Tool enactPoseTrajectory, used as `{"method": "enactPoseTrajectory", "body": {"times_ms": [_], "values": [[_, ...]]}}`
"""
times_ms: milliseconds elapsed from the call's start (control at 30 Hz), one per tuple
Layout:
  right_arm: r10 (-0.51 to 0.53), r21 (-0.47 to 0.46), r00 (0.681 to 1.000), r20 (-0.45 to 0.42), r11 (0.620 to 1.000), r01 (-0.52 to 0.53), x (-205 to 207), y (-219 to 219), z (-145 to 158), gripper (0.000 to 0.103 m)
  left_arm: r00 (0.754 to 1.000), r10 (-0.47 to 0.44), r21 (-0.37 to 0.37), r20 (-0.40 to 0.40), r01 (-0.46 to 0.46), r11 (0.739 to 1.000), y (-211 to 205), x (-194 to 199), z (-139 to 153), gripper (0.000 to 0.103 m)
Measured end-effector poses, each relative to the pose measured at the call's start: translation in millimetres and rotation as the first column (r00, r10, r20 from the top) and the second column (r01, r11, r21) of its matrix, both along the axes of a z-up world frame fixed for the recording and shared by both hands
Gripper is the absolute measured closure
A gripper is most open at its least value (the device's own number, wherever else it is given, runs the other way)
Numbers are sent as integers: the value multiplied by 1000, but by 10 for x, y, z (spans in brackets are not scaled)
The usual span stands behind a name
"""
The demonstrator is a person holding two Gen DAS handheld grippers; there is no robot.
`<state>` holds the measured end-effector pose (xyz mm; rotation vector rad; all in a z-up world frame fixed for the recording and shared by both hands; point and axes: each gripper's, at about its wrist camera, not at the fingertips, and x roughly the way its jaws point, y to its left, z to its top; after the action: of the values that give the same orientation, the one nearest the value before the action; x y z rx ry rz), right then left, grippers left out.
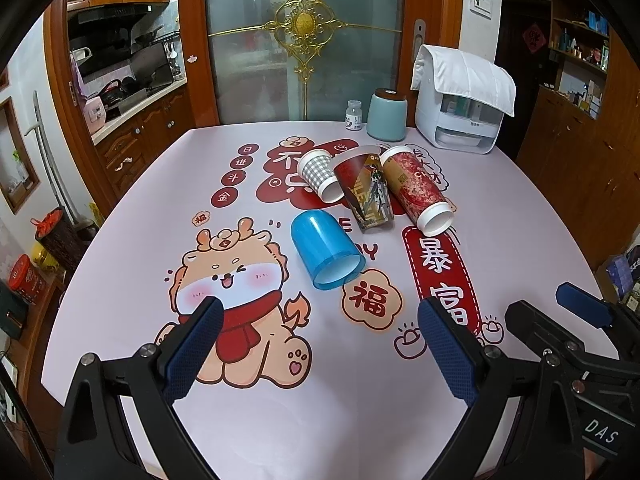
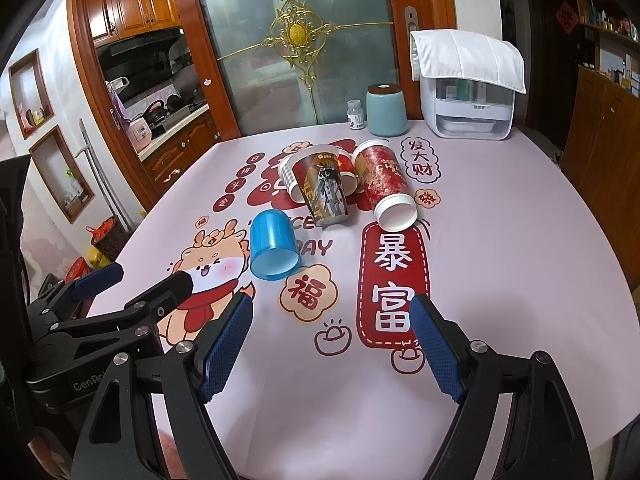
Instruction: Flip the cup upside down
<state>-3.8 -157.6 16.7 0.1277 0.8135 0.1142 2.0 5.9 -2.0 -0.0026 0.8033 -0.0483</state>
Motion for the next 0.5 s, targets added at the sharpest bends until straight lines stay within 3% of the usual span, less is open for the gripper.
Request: {"method": "enactPoseTrajectory", "body": {"times_ms": [500], "values": [[-2, -5, 1000, -2, 1000, 2, 10, 8, -31, 21, 1000, -8, 2, 22, 8, 1000, 2, 17, -36, 7]]}}
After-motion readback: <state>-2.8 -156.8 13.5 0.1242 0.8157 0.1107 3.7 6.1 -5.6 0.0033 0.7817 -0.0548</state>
